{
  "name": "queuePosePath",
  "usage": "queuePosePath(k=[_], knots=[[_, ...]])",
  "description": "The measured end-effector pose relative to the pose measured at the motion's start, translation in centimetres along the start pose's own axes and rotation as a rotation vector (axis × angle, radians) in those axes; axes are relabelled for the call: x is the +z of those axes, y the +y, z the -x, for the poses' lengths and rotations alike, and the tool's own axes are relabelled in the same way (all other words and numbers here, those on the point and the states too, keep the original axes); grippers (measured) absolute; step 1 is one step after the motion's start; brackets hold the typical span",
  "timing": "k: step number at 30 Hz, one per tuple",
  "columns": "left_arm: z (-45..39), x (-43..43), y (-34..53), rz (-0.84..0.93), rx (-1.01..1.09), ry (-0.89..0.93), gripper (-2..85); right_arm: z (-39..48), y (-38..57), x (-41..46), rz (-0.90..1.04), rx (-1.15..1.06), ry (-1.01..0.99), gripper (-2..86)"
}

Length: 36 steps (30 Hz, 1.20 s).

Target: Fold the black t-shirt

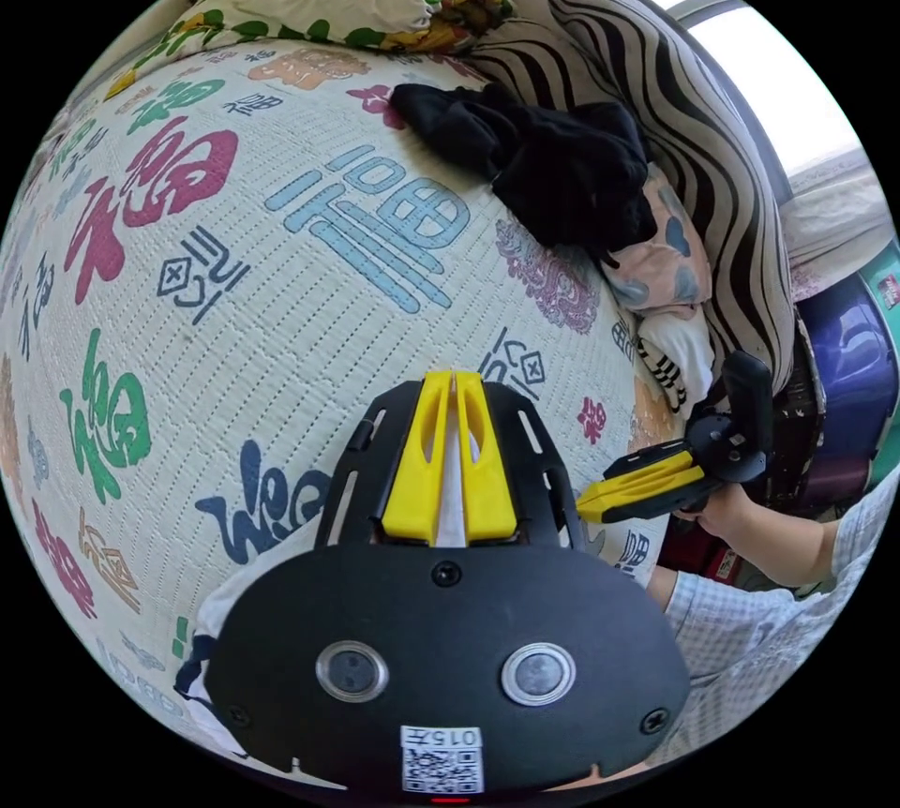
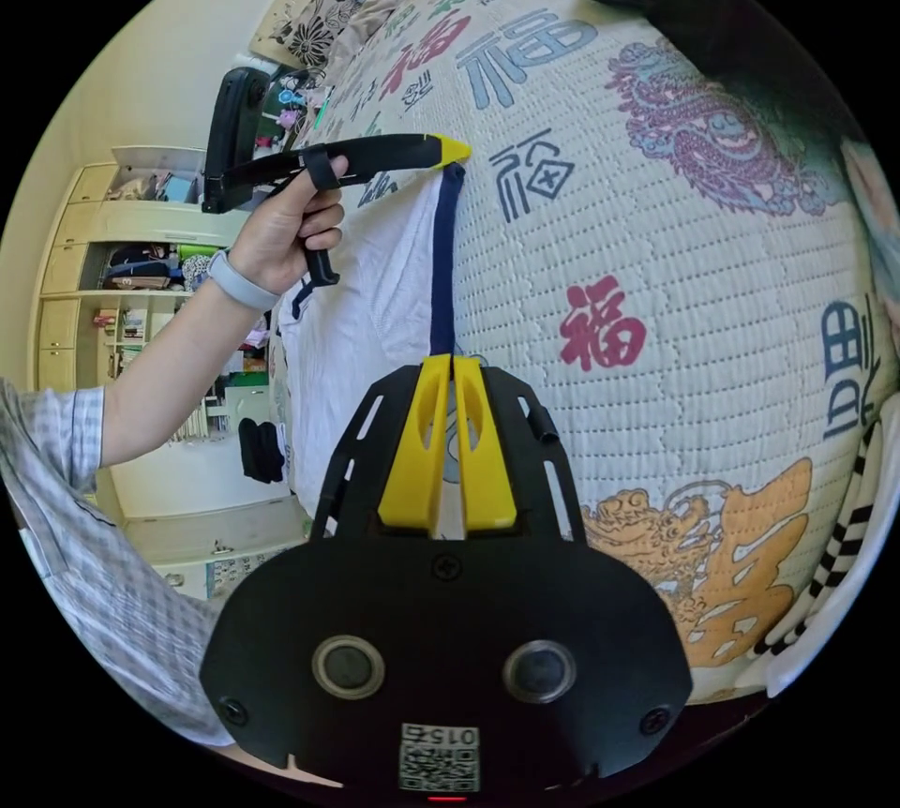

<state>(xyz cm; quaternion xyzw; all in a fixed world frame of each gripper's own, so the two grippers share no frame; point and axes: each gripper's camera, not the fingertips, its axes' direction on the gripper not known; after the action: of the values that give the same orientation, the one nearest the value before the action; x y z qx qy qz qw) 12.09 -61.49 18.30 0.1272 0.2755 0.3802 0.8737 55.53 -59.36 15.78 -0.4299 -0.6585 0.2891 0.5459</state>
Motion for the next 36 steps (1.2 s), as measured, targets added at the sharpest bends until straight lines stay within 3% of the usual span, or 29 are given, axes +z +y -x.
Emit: queuePosePath(k=[7,11,16,21,24,27,31,36], knots=[[1.4,-5.9,0.6,-0.039,-0.046,0.054,2.1,-1.2,-2.6,4.3,0.001,0.047,-0.015,-0.4],[1.5,-12.9,4.2,-0.193,-0.103,0.078,2.6,-1.6,-3.5,6.2,0.024,0.049,0.018,-0.3],[1.4,-21.4,15.2,-0.382,-0.285,0.08,3.9,0.3,-4.6,7.3,0.037,0.003,0.114,0.1],[2.7,-29.1,33.6,-0.428,-0.702,-0.146,5.2,7.3,-8.1,12.1,0.095,-0.173,0.12,0.8],[4.4,-32.4,43.0,-0.423,-0.929,-0.231,5.6,13.5,-11.2,18.4,0.173,-0.322,0.097,1.7],[6.5,-34.1,48.4,-0.403,-1.03,-0.207,6.1,20.3,-14.3,26.6,0.269,-0.467,0.058,3.8],[8.2,-34.6,50.4,-0.417,-1.013,-0.088,6.5,29.0,-18.2,39.3,0.382,-0.588,0.045,6.3],[8.8,-35.3,50.3,-0.432,-0.968,0.007,5.0,34.3,-21.2,52.0,0.506,-0.621,0.217,9.2]])
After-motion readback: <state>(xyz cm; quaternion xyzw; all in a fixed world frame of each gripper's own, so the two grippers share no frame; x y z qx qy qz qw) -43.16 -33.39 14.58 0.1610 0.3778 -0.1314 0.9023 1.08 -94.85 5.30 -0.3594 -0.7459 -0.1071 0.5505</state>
